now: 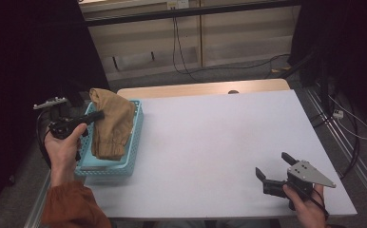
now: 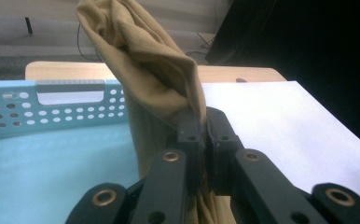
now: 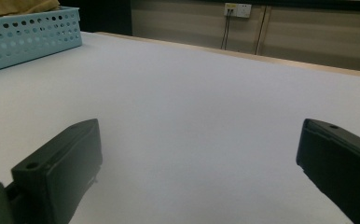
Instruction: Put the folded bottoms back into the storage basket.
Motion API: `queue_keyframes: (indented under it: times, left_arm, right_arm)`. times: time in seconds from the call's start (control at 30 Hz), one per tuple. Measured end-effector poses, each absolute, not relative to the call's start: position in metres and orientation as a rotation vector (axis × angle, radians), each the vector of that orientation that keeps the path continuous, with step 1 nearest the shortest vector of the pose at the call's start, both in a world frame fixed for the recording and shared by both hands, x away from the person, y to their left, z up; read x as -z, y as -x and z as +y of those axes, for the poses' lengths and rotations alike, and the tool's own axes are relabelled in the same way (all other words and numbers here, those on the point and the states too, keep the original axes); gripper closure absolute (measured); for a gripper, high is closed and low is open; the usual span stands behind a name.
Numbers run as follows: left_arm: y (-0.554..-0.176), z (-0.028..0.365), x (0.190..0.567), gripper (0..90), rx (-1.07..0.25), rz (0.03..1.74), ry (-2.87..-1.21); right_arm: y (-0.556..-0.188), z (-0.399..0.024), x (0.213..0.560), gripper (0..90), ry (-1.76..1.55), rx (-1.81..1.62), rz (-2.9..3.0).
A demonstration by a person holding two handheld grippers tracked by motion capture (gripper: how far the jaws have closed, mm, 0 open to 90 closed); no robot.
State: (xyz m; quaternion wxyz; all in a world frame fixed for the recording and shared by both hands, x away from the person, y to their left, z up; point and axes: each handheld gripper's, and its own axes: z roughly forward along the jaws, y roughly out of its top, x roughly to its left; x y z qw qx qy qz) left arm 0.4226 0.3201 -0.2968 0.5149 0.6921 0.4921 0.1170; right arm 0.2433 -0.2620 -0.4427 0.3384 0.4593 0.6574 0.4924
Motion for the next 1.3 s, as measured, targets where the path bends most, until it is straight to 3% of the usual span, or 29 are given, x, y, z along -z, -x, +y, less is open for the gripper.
queue_keyframes:
  times: [0.63, 1.3]
  left_arm:
    - [-0.437, 0.311, 0.319, 86.3, -0.203, 1.213, -1.678]
    - [-0.451, 0.326, 0.346, 86.0, -0.131, 1.282, -1.648]
  right_arm:
    - [-0.244, -0.262, 0.443, 0.1, -1.196, -1.285, 1.717]
    - [-0.243, -0.262, 0.443, 0.1, -1.193, -1.286, 1.716]
